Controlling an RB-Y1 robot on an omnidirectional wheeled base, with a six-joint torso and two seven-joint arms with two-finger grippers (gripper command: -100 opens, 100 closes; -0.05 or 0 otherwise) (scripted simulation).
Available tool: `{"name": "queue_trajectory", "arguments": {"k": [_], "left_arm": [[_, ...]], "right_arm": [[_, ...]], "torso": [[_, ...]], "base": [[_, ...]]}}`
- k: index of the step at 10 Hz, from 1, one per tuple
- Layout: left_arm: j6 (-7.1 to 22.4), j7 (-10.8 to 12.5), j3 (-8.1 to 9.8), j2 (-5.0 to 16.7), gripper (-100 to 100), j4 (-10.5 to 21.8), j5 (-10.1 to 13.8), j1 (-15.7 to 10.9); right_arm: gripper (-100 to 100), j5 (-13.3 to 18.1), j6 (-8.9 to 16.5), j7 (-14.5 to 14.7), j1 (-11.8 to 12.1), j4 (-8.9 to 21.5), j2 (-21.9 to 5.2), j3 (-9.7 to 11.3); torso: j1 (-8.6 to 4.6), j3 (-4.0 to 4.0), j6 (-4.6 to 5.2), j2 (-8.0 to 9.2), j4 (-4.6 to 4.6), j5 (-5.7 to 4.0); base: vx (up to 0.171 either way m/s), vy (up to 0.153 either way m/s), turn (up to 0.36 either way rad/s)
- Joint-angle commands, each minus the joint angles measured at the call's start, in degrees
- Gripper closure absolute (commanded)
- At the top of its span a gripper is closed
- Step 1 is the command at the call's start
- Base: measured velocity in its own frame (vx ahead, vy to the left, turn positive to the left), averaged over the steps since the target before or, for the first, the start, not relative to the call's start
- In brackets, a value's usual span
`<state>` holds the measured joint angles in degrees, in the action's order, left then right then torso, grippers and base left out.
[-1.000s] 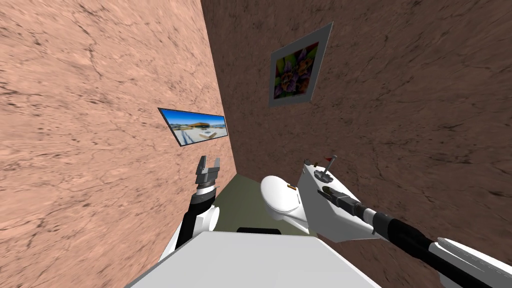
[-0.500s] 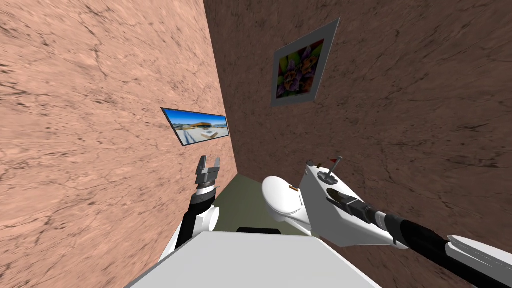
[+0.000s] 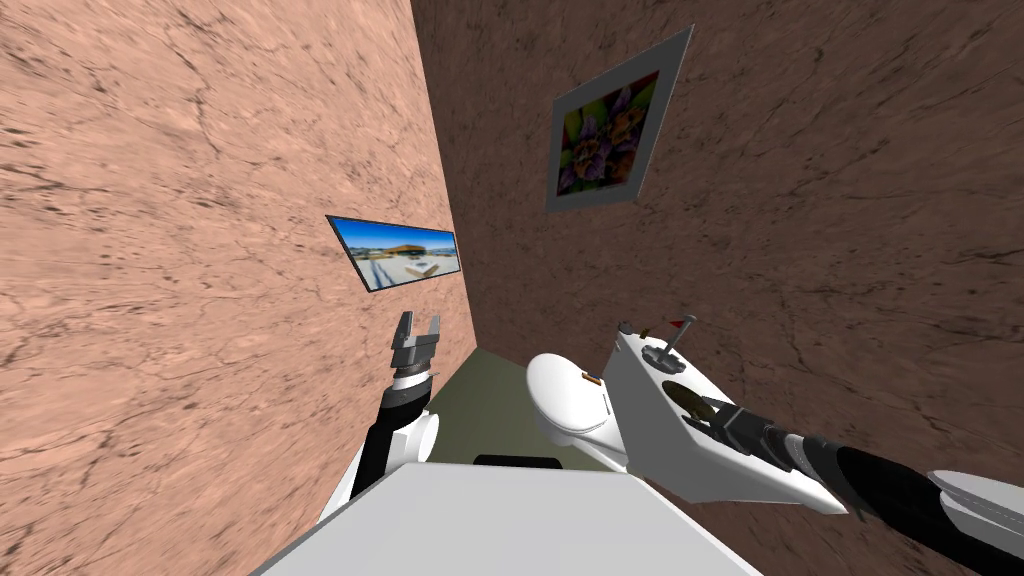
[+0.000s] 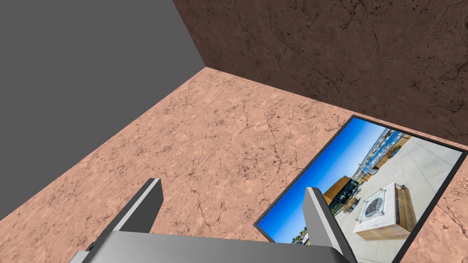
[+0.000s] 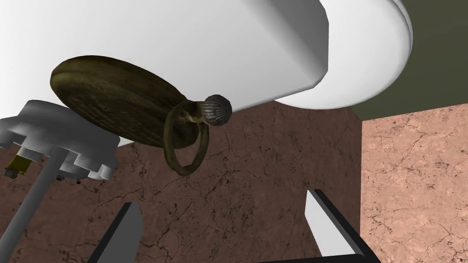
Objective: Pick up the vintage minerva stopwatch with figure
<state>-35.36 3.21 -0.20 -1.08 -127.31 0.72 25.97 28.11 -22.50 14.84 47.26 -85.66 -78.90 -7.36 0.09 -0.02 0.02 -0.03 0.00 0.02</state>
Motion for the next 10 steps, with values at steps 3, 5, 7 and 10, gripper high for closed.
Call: {"name": "queue_trajectory", "arguments": {"k": [3,5,7,10], "left_arm": [[0.0,0.0,0.0,0.0,0,0.0,0.0,0.0],[0.0,0.0,0.0,0.0,0,0.0,0.0,0.0],[0.0,0.0,0.0,0.0,0,0.0,0.0,0.0],[0.0,0.0,0.0,0.0,0,0.0,0.0,0.0]], "right_arm": [[-100,3.36,-0.56,1.44,0.73,4.14,-3.95,1.21],[-100,4.93,-0.75,2.07,1.28,5.93,-6.13,1.67],[0,4.53,-0.41,1.7,0.66,5.34,-5.63,2.04],[-100,4.66,-3.9,4.4,0.48,9.5,-3.01,0.66]], "torso": [[-0.01,0.01,0.01,0.01,0.0,-0.01],[-0.02,0.01,0.01,0.02,0.01,-0.01],[-0.06,0.03,0.02,0.05,0.01,-0.03],[0.02,-0.05,-0.01,-0.1,-0.02,-0.01]], "base": [[0.014,0.023,0.021],[0.009,0.019,0.021],[0.001,0.004,0.003],[0.042,0.032,0.063]]}}
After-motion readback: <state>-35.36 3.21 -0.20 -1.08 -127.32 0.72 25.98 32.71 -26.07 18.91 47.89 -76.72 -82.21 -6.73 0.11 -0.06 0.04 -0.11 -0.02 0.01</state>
